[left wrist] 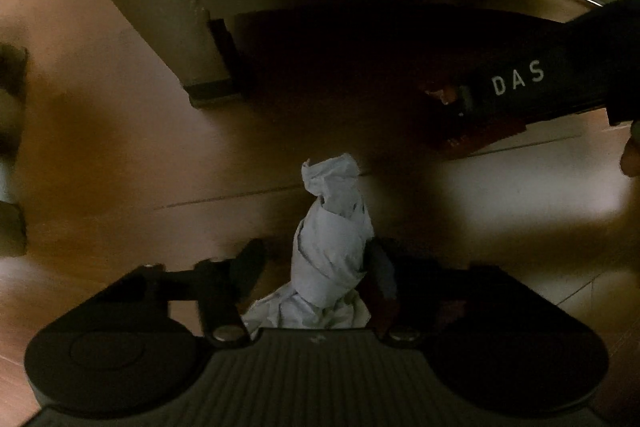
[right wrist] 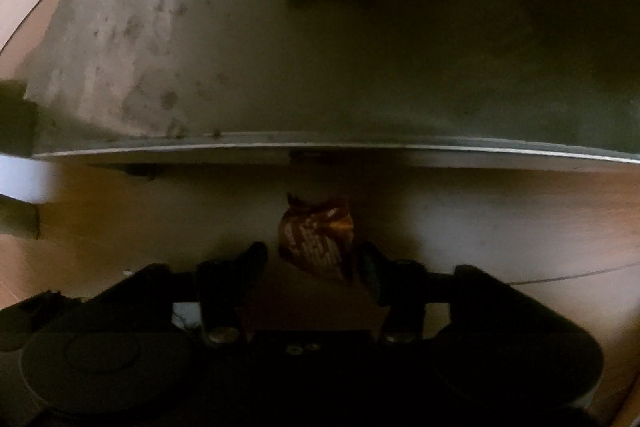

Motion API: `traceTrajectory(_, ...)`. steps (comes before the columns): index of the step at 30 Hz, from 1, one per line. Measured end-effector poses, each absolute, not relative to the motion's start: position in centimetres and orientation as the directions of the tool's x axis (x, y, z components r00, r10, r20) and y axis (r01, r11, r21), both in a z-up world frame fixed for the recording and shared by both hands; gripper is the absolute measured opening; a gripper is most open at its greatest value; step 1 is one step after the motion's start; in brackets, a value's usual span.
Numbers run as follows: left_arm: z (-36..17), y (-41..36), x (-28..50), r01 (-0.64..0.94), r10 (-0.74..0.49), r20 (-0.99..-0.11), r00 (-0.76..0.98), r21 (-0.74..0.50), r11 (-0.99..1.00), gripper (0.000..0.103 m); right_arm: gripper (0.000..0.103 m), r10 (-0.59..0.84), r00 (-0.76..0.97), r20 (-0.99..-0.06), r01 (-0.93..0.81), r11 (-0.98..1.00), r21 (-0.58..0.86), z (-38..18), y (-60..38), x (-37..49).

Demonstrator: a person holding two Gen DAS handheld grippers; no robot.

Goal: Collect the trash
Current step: 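Grasp the grey crumpled cloth with the left tool while the right grasps the brown wrapper, then lift the grey cloth and brown wrapper up over the wastebasket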

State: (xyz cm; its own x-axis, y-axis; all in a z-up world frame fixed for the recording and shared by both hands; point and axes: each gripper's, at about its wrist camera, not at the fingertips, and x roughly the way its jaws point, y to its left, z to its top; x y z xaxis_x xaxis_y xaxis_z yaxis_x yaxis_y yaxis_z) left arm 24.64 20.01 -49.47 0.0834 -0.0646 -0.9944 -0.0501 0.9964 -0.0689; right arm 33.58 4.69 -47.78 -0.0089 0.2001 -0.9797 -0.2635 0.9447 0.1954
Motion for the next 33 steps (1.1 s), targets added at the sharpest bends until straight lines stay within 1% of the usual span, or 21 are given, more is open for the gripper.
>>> traceTrajectory(2,-49.5,20.1,24.6,-0.060,-0.086,-0.993,0.085,-0.091,0.994,0.036,0.034,0.200,-0.012,-0.980,-0.263,0.945,0.196,-48.1,4.8,33.7)
traceTrajectory(5,-49.1,20.1,24.5,-0.076,-0.094,-0.991,0.095,-0.102,0.992,0.033,0.033,0.204,-0.014,-0.979,-0.276,0.940,0.200,-47.7,5.0,33.7)
traceTrajectory(8,-48.8,20.3,24.0,-0.075,-0.111,-0.987,0.115,-0.120,0.990,0.032,0.029,0.210,-0.014,-0.978,-0.301,0.932,0.204,-47.1,4.8,33.5)
traceTrajectory(12,-47.5,20.3,23.2,-0.081,-0.131,-0.984,0.122,-0.141,0.987,0.032,0.029,0.222,-0.009,-0.975,-0.319,0.923,0.213,-45.1,4.0,32.3)
traceTrajectory(16,-44.7,20.5,22.3,-0.077,-0.167,-0.977,0.135,-0.178,0.981,0.032,0.029,0.247,0.012,-0.969,-0.329,0.916,0.229,-41.8,2.8,31.5)
traceTrajectory(22,-37.2,20.2,21.5,0.019,-0.226,-0.954,0.198,-0.227,0.974,0.032,0.029,0.276,0.069,-0.959,-0.347,0.908,0.237,-34.3,0.1,29.5)
traceTrajectory(28,-26.5,18.7,21.5,0.139,-0.224,-0.919,0.324,-0.188,0.972,0.032,0.029,0.325,0.171,-0.930,-0.380,0.893,0.242,-24.5,-2.0,27.5)
traceTrajectory(33,-17.6,17.3,21.3,0.194,-0.238,-0.857,0.457,-0.165,0.967,0.032,0.029,0.398,0.297,-0.868,-0.401,0.877,0.265,-15.5,-3.3,25.0)
